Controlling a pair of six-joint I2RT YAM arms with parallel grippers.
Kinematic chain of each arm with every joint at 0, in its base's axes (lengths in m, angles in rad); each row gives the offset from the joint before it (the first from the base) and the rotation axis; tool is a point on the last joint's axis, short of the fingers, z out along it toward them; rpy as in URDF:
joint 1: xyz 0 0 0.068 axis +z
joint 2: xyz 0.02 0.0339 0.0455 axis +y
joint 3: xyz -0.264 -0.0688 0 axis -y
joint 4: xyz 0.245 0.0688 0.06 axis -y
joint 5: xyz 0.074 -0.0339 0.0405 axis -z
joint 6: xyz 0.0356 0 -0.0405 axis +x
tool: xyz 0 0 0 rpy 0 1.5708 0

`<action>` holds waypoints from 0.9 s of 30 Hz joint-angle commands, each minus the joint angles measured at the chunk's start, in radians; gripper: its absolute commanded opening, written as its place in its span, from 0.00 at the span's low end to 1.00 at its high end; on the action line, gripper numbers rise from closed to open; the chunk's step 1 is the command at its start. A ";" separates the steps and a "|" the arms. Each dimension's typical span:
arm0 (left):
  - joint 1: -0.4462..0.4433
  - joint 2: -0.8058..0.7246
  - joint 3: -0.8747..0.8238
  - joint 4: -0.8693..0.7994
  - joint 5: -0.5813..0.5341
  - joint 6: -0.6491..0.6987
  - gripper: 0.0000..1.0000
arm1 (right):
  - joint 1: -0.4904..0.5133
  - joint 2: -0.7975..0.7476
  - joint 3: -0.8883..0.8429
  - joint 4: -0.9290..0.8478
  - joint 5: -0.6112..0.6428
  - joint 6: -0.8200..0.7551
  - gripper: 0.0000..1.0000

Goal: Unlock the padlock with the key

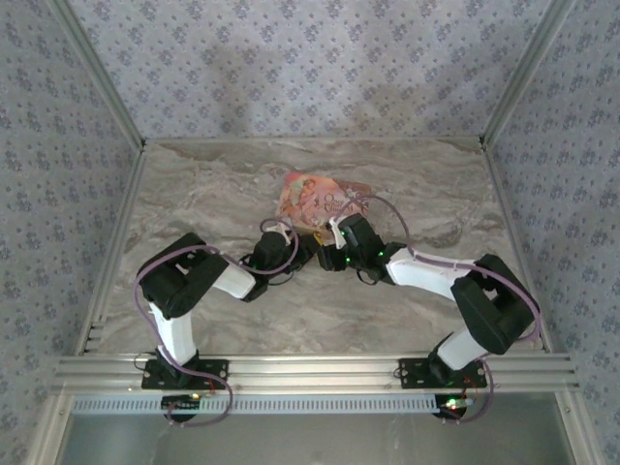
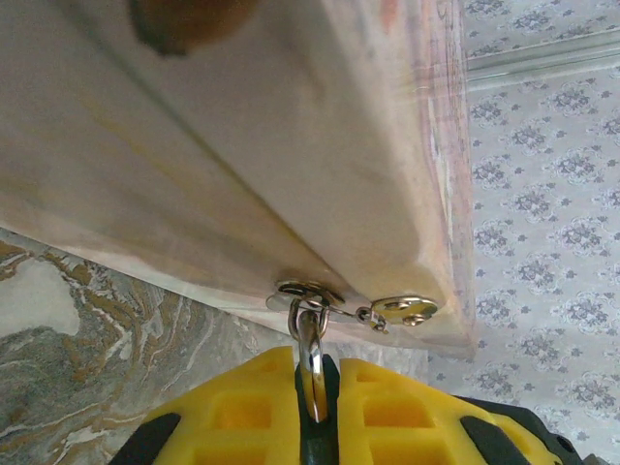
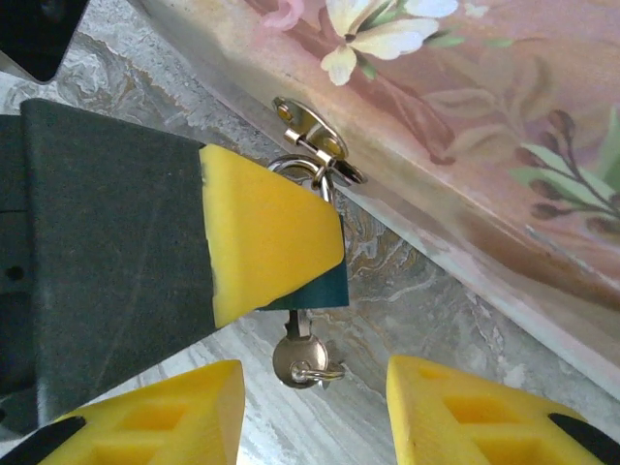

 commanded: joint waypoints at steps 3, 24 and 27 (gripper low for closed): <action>0.006 -0.036 0.030 0.063 0.029 -0.013 0.00 | 0.015 0.050 0.073 -0.072 0.038 -0.067 0.42; 0.010 -0.006 0.033 0.084 0.048 -0.028 0.00 | 0.037 0.135 0.201 -0.168 0.079 -0.139 0.32; 0.009 -0.003 0.030 0.086 0.047 -0.028 0.00 | 0.041 0.135 0.208 -0.168 0.074 -0.152 0.21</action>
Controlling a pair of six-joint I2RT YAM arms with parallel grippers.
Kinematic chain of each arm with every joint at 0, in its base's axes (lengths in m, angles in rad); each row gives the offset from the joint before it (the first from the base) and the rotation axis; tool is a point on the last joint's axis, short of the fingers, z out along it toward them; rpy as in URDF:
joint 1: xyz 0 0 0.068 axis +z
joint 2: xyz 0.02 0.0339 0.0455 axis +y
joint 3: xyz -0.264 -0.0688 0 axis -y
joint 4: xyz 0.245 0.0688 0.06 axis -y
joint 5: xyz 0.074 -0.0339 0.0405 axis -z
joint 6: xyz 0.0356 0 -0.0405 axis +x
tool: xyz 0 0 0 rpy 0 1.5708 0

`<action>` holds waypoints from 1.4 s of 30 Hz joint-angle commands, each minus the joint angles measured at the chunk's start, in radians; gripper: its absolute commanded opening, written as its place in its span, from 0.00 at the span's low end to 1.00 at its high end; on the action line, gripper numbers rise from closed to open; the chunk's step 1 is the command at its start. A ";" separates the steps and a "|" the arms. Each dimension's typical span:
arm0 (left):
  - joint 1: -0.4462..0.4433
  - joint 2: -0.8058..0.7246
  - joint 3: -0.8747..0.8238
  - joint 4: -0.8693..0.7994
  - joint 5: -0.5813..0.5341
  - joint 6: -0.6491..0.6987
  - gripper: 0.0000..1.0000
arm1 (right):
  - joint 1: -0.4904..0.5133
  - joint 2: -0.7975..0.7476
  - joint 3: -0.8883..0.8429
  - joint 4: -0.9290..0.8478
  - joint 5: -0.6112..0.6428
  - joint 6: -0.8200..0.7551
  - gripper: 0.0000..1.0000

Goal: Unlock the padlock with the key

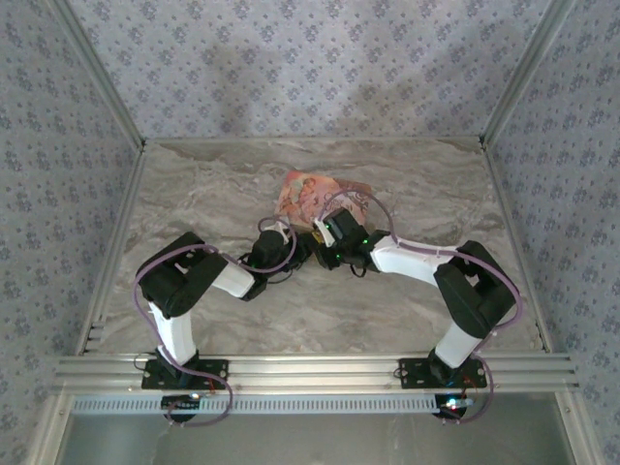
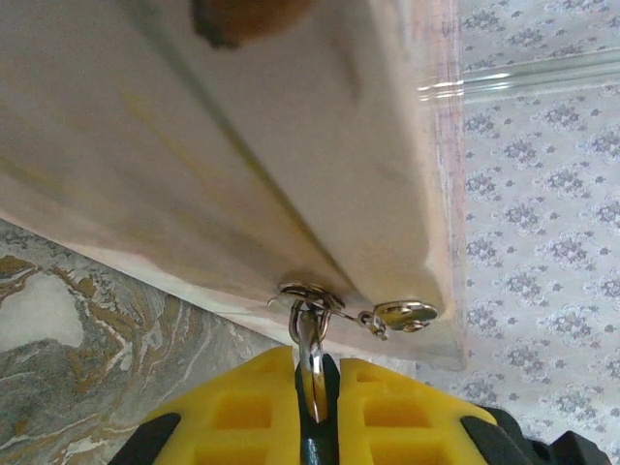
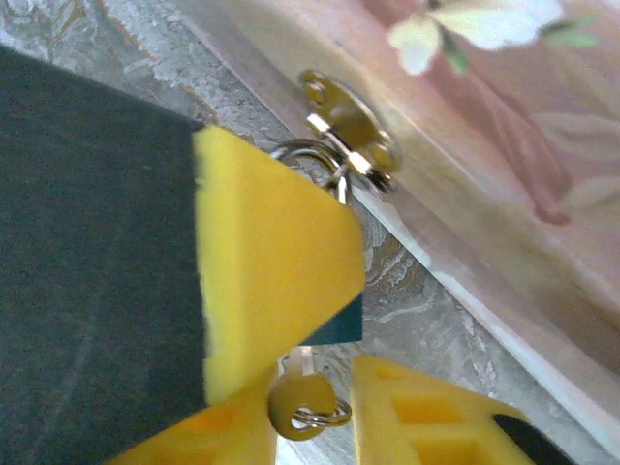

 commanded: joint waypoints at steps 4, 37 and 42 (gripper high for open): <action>-0.005 -0.002 0.028 0.075 0.043 0.008 0.00 | 0.008 0.012 0.046 -0.002 -0.029 -0.034 0.00; 0.004 -0.048 -0.058 -0.084 -0.047 0.023 0.00 | -0.034 -0.038 -0.095 0.168 -0.215 0.070 0.33; 0.007 -0.052 -0.046 -0.082 -0.034 0.022 0.00 | -0.040 -0.082 -0.091 0.151 -0.192 0.070 0.39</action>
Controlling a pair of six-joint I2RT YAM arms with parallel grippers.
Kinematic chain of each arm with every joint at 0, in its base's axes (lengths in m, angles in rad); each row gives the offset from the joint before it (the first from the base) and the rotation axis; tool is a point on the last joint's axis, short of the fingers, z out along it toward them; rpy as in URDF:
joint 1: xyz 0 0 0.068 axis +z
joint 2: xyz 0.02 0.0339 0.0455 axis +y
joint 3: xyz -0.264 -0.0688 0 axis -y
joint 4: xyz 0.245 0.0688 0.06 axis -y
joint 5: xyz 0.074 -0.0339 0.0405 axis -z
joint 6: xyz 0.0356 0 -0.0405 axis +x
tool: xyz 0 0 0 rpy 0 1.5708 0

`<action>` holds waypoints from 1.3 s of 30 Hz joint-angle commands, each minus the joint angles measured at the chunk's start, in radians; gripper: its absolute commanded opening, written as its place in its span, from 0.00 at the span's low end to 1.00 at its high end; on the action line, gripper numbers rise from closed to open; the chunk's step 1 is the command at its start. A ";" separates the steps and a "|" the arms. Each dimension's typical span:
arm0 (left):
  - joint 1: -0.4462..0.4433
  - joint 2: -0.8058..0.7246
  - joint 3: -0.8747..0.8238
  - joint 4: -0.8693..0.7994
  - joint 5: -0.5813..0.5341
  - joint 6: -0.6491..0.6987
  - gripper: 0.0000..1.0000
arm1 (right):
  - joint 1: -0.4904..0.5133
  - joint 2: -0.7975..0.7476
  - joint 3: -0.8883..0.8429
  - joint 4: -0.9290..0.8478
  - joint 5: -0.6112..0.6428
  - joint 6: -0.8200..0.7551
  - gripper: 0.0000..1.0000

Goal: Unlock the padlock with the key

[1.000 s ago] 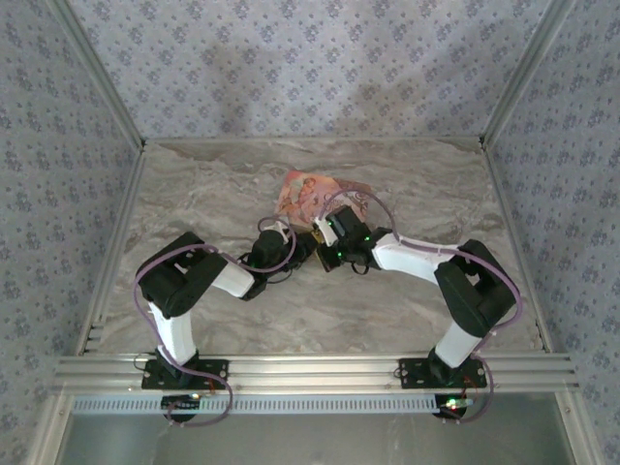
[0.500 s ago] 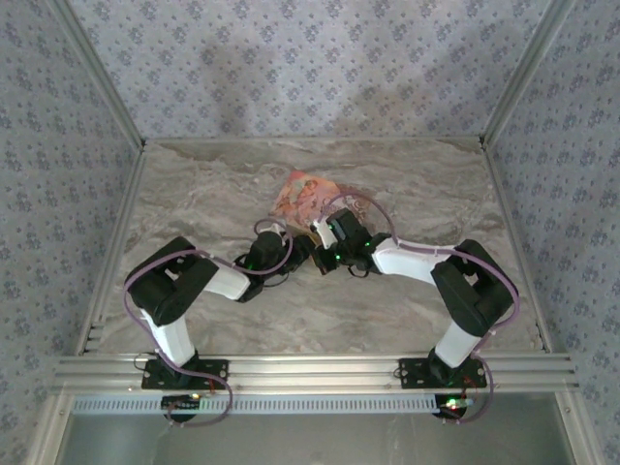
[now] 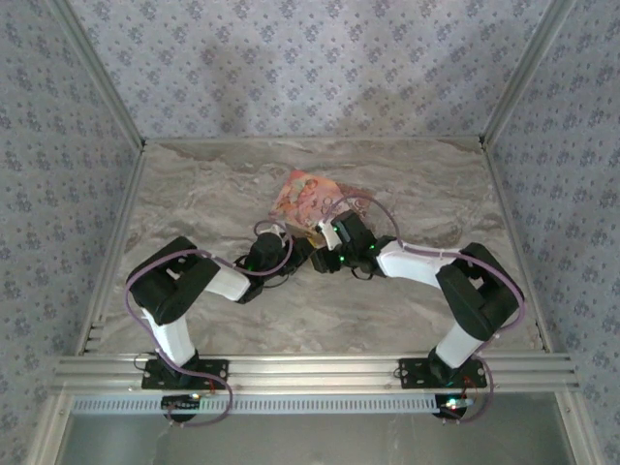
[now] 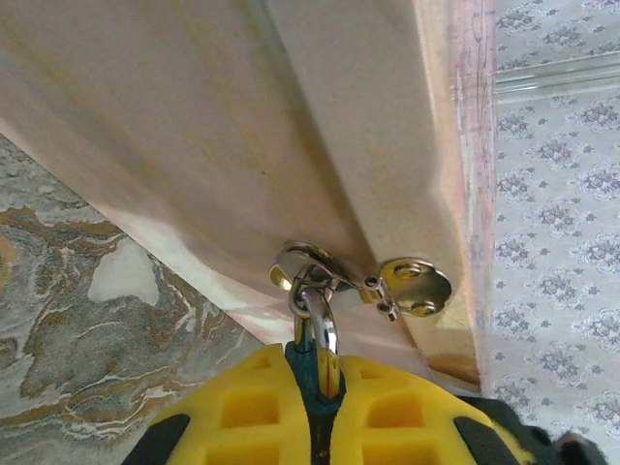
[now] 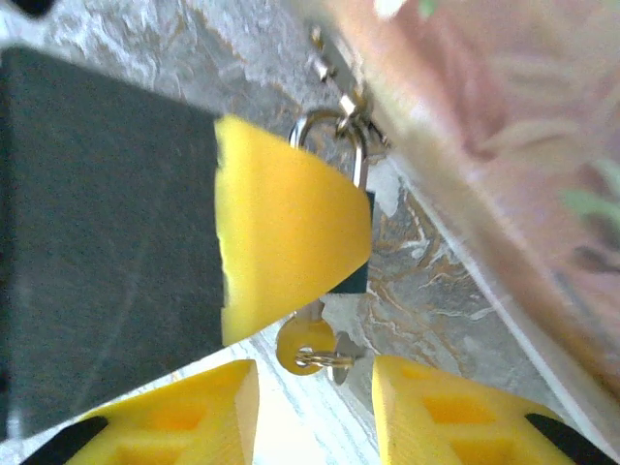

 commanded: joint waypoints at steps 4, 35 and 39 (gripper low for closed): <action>0.011 0.008 0.003 0.008 0.005 -0.008 0.00 | 0.002 -0.048 0.009 0.006 0.036 0.010 0.43; 0.027 -0.027 -0.023 -0.027 0.005 -0.011 0.18 | -0.005 0.073 0.064 0.045 -0.047 0.009 0.00; 0.032 -0.061 -0.068 -0.038 -0.036 -0.014 0.41 | -0.008 0.059 0.034 0.056 -0.057 0.015 0.04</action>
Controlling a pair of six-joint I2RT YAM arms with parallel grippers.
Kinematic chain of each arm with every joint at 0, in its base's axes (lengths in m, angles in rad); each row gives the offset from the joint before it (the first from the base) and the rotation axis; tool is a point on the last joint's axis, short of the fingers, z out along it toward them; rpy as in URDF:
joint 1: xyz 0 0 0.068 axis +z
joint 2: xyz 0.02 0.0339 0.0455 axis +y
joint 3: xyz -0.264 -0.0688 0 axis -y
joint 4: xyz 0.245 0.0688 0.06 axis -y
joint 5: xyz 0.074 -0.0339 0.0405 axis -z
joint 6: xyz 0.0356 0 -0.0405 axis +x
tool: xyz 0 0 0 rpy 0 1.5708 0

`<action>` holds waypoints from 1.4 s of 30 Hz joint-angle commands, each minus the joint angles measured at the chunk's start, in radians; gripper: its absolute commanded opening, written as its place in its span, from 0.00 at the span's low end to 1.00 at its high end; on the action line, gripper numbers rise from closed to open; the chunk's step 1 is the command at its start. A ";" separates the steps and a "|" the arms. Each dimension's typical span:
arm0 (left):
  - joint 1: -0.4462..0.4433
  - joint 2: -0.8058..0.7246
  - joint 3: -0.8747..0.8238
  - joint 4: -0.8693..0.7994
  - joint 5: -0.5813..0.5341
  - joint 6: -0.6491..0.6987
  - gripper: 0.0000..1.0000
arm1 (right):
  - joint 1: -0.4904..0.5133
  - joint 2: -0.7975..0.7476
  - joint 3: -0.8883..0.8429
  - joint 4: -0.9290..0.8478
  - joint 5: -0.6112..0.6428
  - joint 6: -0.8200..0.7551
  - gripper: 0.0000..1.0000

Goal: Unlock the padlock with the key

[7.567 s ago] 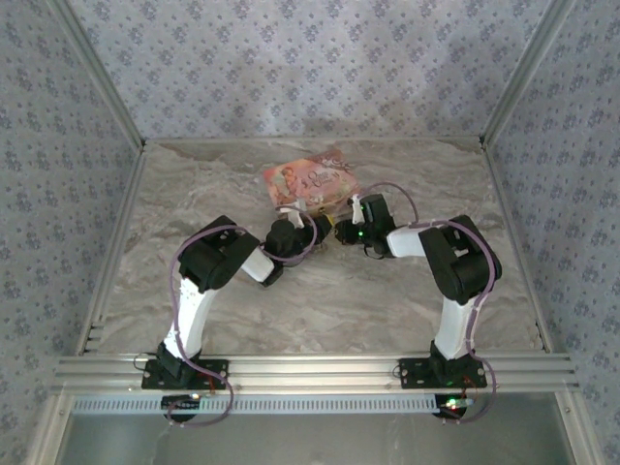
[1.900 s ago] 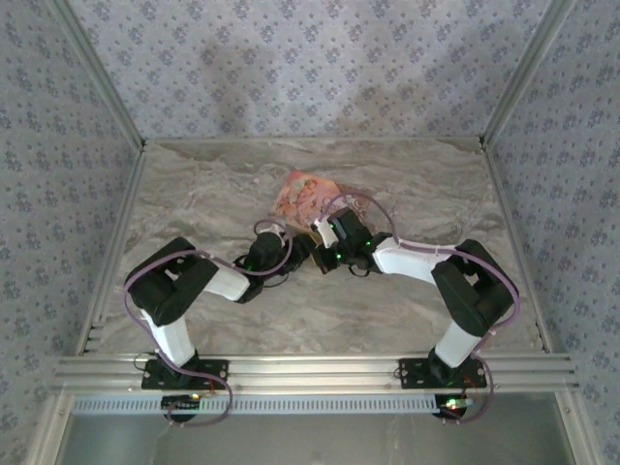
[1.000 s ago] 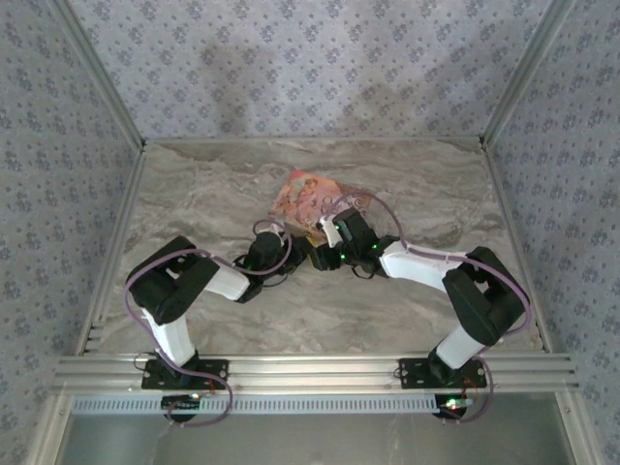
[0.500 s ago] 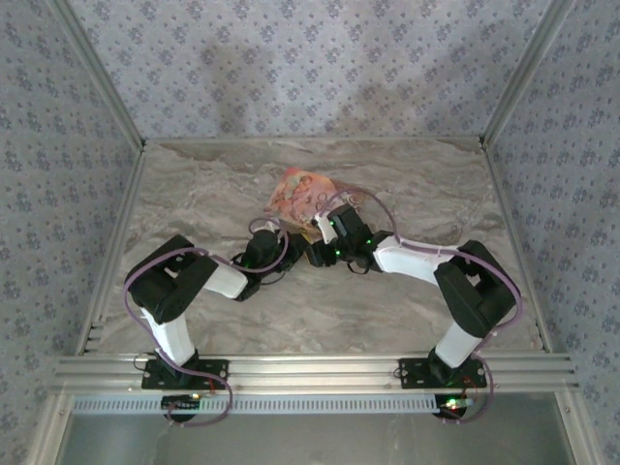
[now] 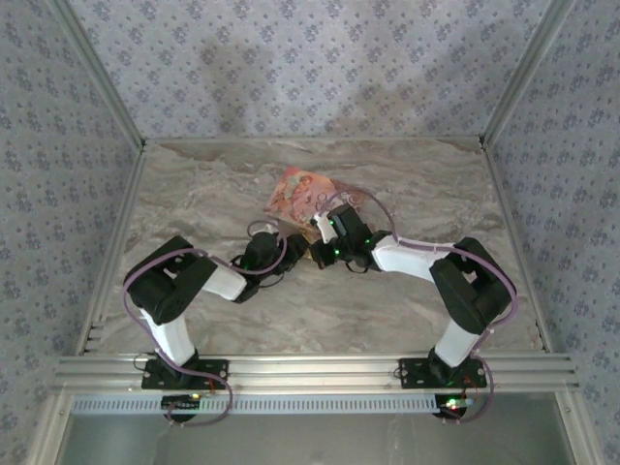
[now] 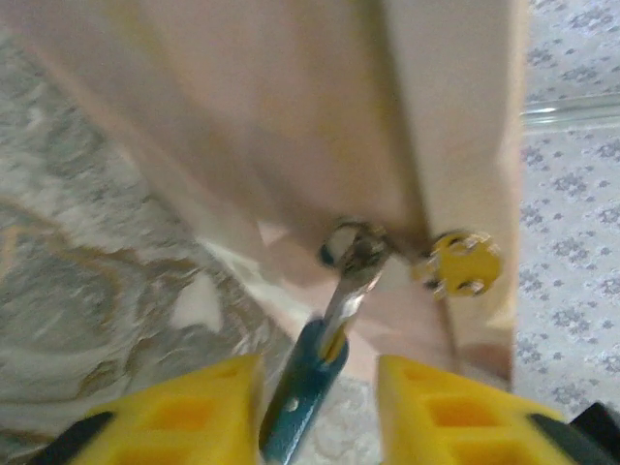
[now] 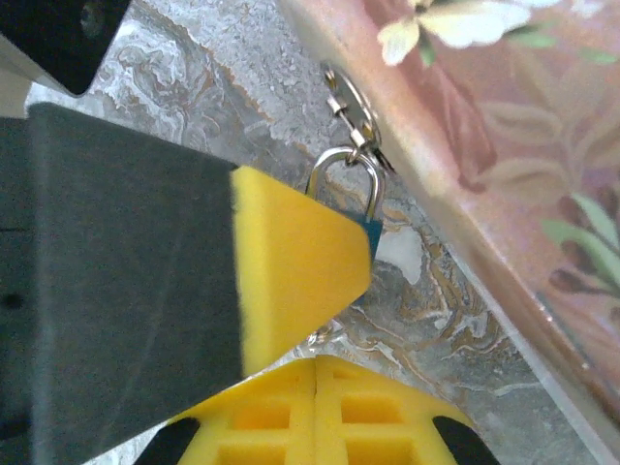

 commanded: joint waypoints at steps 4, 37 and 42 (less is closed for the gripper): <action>0.008 -0.107 -0.069 -0.044 -0.048 0.022 0.43 | -0.009 -0.027 -0.051 0.040 -0.007 0.022 0.33; 0.063 0.088 0.152 -0.098 0.068 0.381 0.58 | -0.085 0.014 0.032 -0.002 0.127 0.079 0.37; 0.059 0.156 0.219 -0.098 0.072 0.435 0.59 | -0.103 0.017 0.028 0.002 0.109 0.074 0.37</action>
